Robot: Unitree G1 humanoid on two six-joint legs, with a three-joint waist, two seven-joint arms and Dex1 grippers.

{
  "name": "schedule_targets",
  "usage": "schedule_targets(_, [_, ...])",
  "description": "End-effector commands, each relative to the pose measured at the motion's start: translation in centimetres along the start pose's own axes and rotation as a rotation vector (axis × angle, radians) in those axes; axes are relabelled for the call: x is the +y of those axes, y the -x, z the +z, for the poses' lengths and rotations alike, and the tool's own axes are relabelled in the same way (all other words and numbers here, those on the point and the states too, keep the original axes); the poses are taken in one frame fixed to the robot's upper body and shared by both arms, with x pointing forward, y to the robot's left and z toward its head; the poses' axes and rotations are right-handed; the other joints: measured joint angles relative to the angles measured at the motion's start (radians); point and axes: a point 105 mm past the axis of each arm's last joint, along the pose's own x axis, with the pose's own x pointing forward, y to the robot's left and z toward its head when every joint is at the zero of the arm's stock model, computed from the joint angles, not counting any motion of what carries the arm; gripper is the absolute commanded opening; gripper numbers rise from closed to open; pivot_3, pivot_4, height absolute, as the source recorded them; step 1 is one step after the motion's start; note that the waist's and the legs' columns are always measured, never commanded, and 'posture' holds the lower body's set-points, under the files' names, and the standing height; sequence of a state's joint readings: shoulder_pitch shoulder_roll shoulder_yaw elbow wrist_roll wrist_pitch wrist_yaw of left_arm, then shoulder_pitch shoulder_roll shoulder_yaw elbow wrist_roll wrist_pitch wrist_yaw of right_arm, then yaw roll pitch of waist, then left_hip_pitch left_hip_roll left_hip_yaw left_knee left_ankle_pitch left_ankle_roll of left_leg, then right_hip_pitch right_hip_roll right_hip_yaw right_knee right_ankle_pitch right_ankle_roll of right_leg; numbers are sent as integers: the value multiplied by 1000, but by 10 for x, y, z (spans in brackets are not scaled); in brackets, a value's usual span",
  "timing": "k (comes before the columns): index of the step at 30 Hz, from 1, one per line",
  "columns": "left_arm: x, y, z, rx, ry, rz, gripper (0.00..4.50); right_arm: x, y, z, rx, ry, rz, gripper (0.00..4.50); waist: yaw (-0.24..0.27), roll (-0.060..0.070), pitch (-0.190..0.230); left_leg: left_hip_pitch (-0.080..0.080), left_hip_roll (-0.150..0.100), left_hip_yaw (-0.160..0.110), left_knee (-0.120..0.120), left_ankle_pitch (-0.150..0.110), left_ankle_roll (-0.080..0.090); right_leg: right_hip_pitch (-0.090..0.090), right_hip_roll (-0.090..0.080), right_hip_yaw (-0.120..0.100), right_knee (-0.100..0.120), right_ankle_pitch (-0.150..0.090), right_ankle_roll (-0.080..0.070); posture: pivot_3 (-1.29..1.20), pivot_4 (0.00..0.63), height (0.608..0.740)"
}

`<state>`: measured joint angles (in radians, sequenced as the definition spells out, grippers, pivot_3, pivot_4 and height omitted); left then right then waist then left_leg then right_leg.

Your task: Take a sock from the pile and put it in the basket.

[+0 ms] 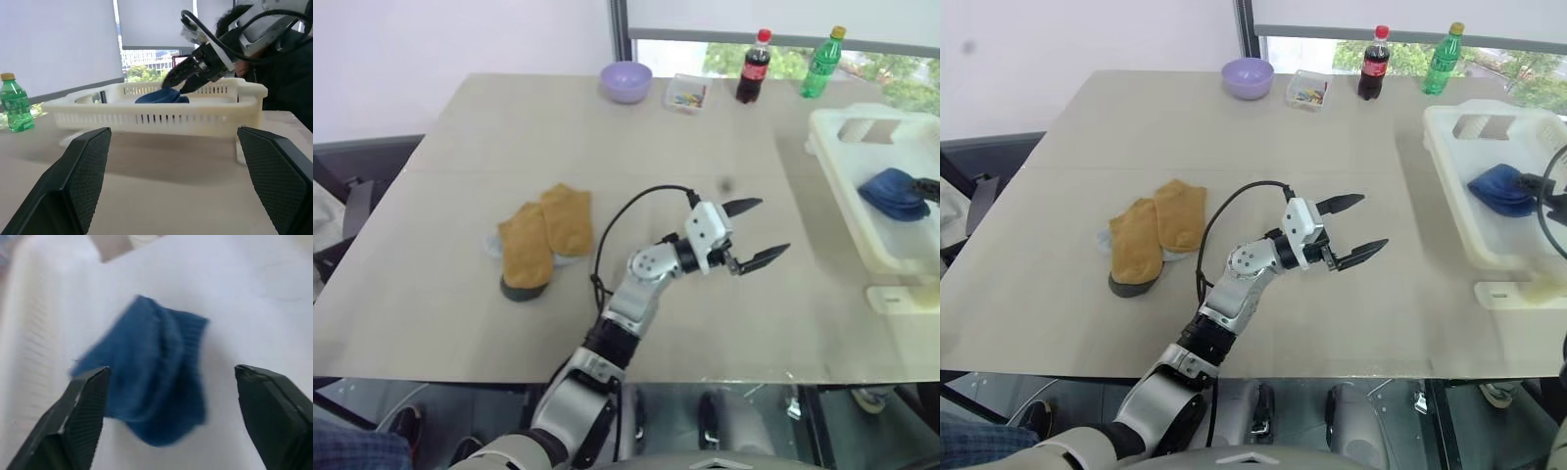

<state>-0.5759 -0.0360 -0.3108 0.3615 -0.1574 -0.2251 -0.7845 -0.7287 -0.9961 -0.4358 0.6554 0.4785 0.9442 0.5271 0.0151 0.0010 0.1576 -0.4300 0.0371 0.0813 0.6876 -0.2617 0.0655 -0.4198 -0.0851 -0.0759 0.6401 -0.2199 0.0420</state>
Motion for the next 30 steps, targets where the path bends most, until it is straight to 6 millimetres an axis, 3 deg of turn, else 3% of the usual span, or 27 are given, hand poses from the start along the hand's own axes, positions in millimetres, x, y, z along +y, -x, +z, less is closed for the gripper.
schedule_targets(1, [5,6,8,-21,-28,21,4449,20,20,49,-190,181,60,4205,-4,2,0,1,0,1,0,0,0,0,0,1,0,0,0,0,150,733])
schedule_targets(4, [12,14,9,-13,-29,50,4449,57,24,61,-319,295,232,4205,-5,3,0,3,1,2,0,0,0,0,3,3,1,0,0,0,150,733])
schedule_targets(7, [16,26,11,8,-36,75,4449,95,28,51,-388,441,413,4205,-5,2,0,4,2,2,0,0,0,0,6,5,1,0,0,0,150,733])
schedule_targets(11, [12,65,5,111,0,104,4449,156,36,8,-411,546,712,4205,-6,2,0,6,3,4,0,0,-1,0,6,7,3,0,0,0,150,733])
schedule_targets(14, [1,94,-3,190,44,130,4449,178,36,-25,-359,530,823,4205,-4,3,0,6,5,6,-1,2,-5,0,5,9,3,0,0,0,150,733])
schedule_targets(18, [-13,138,-7,285,88,224,4449,182,32,-106,-151,535,916,4205,5,1,0,7,3,5,-1,2,-4,2,2,7,2,0,0,0,150,733])
schedule_targets(20, [-19,157,-7,342,87,270,4449,178,35,-136,-103,505,948,4205,5,1,0,8,3,3,-1,-1,0,4,0,5,1,0,0,0,150,733])
schedule_targets(22, [-24,172,-9,394,96,319,4449,171,39,-150,-120,490,959,4205,1,2,1,8,2,4,-1,-1,0,4,-1,6,1,-1,0,0,150,733])
schedule_targets(27, [-37,205,-9,485,132,423,4449,151,49,-163,-136,423,949,4205,-5,1,1,15,3,7,-1,-1,1,7,0,9,2,-5,0,0,150,733])
schedule_targets(30, [-49,235,-14,559,146,530,4449,127,59,-175,-98,427,938,4205,-3,1,1,16,5,7,-1,-2,0,6,0,8,3,-5,0,0,150,733])
